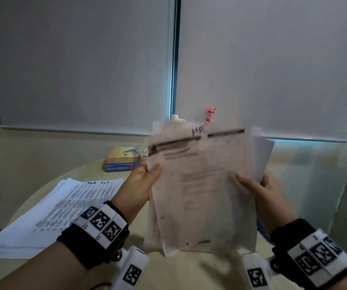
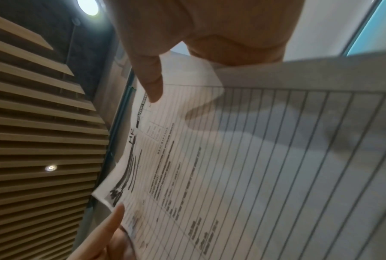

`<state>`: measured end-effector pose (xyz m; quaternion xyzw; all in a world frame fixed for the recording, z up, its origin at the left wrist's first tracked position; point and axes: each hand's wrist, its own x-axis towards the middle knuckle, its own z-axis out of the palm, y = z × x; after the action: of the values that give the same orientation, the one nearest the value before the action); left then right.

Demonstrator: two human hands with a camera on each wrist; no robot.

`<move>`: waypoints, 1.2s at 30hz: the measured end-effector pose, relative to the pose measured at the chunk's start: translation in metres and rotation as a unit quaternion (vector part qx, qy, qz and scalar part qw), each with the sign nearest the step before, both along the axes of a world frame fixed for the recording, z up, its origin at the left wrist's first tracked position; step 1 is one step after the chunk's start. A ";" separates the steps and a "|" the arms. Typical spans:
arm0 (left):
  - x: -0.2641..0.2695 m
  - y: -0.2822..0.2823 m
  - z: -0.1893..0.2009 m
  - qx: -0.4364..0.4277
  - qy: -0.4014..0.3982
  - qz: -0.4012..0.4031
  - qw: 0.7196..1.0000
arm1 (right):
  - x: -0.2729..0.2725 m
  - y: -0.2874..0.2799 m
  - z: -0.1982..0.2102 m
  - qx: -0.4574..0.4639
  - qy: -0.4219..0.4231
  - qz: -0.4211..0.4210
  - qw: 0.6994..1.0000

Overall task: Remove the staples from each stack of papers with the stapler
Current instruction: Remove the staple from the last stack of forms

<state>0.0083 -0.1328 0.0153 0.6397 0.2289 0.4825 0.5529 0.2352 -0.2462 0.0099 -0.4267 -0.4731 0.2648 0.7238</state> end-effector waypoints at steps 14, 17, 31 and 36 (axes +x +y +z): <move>-0.001 -0.006 0.059 0.248 0.020 0.021 0.968 | -0.014 -0.004 0.041 0.062 -0.057 -0.017 0.996; 0.002 -0.006 0.066 0.279 -0.007 0.042 0.959 | -0.014 -0.003 0.048 0.082 -0.080 -0.068 0.991; 0.009 -0.007 0.052 0.214 -0.052 0.027 0.975 | -0.016 -0.004 0.036 0.093 -0.084 -0.107 0.986; 0.009 -0.009 0.051 0.216 -0.046 0.023 0.975 | -0.016 -0.007 0.038 0.083 -0.069 -0.102 0.989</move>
<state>0.0168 -0.1417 0.0667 0.7158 0.1082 0.5619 0.4002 0.2195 -0.2527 0.0482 -0.4284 -0.4961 0.1199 0.7456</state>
